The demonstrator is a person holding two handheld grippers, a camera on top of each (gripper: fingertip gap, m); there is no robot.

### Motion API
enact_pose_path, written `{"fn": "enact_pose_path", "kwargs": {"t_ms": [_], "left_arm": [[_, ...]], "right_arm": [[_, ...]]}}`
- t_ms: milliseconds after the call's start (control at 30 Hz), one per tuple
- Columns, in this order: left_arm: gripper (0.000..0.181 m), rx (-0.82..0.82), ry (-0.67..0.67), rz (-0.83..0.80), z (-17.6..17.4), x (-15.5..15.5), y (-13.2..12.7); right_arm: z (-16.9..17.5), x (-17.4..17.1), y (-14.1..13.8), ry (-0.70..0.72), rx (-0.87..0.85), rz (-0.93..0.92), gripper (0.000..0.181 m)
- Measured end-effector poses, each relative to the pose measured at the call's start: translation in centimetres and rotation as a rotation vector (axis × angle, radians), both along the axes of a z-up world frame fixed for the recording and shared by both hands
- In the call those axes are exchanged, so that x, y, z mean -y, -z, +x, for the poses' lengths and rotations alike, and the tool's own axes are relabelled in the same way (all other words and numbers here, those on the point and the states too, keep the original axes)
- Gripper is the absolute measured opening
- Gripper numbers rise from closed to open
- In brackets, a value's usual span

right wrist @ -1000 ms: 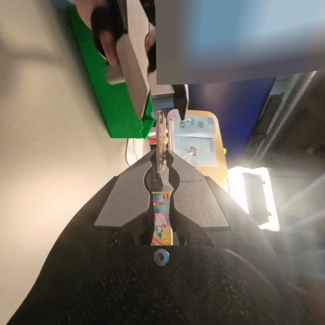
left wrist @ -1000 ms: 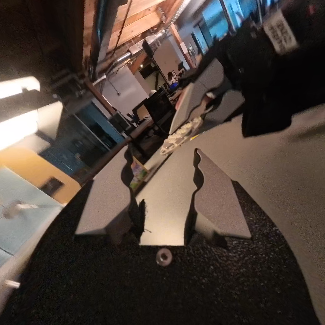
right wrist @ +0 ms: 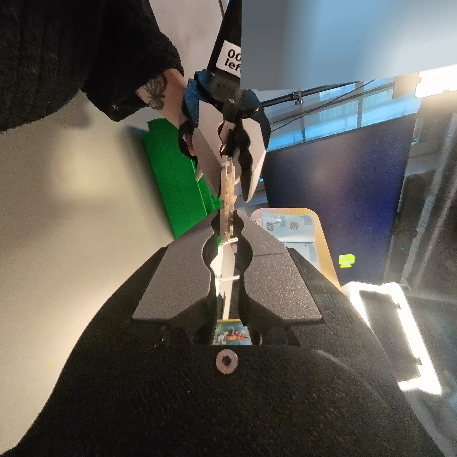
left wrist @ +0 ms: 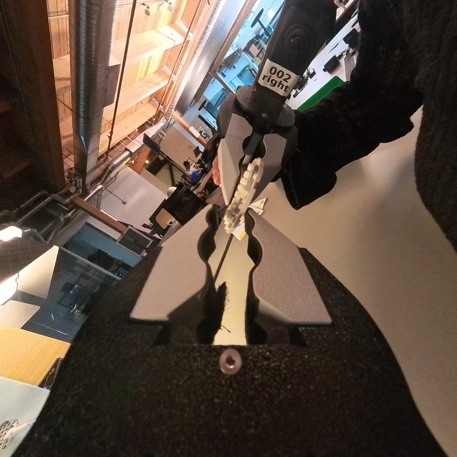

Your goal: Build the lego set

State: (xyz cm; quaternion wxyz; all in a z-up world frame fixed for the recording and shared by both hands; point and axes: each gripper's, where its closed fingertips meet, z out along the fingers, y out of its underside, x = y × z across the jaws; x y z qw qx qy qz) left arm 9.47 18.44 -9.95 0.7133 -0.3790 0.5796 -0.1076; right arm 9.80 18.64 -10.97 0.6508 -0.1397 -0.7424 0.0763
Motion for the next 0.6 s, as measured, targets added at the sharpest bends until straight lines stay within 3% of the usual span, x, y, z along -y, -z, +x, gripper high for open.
{"fn": "enact_pose_path", "kwargs": {"t_ms": [600], "left_arm": [[0.011, 0.011, 0.030, -0.028, 0.04, 0.35, 0.35]], "right_arm": [[-0.07, 0.23, -0.05, -0.012, 0.004, -0.024, 0.006]]}}
